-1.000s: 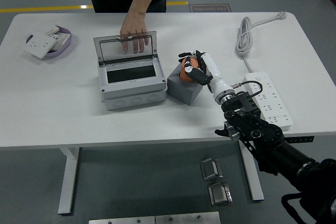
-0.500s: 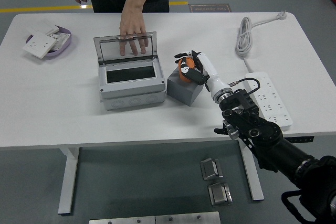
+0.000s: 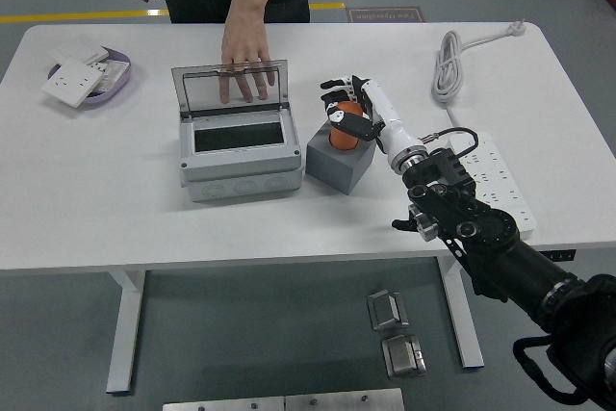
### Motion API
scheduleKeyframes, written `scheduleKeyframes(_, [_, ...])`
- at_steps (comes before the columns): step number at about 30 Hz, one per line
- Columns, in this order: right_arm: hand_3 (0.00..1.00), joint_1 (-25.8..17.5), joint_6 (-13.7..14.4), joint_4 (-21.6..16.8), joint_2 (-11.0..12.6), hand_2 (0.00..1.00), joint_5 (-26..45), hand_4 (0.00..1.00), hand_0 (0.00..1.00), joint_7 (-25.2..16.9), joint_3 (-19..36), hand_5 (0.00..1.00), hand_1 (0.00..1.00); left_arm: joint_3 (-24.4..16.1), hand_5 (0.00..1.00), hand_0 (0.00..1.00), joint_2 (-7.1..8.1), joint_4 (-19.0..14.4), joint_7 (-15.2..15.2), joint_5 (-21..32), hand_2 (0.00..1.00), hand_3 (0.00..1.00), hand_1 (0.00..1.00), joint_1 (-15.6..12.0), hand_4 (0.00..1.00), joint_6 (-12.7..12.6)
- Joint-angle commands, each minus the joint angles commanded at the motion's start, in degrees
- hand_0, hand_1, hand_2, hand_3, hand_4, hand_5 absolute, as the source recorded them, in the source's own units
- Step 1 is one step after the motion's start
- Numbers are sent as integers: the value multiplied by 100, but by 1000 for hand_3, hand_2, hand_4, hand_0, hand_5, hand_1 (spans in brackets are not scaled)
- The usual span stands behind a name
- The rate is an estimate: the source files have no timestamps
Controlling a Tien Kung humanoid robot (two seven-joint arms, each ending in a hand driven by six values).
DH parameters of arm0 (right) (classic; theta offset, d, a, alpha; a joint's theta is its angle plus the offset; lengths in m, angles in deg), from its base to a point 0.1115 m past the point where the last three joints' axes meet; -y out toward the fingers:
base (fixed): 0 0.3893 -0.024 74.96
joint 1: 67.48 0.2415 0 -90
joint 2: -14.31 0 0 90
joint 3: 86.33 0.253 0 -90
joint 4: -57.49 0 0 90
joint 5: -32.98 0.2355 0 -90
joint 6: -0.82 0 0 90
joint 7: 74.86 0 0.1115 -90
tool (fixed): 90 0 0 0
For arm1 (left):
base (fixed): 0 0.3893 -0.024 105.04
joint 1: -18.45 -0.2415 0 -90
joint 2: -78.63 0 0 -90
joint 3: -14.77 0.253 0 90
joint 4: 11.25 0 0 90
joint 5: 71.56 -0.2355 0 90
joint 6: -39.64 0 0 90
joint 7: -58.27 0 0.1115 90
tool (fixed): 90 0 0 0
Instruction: Pick up the cylinder from the cube,place it in the box,flap close box
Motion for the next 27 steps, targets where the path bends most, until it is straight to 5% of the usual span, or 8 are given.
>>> scheduleKeyframes(2, [682, 2, 2, -12, 0, 664, -7, 726, 801, 4, -2, 275, 720, 5, 174, 578, -3, 0, 2, -3, 525, 573, 592, -2, 551, 2])
scheduleKeyframes(3, [711, 0, 2, -15, 0, 680, -13, 825, 815, 6, -6, 397, 731, 1, 176, 577, -4, 0, 3, -9, 525, 573, 592, 0, 548, 2])
scheduleKeyframes(27, [712, -40, -65, 278, 0, 678, 148, 896, 821, -57, -322, 455, 732, 483, 188, 578, -11, 0, -109, 391, 525, 574, 591, 7, 521, -15])
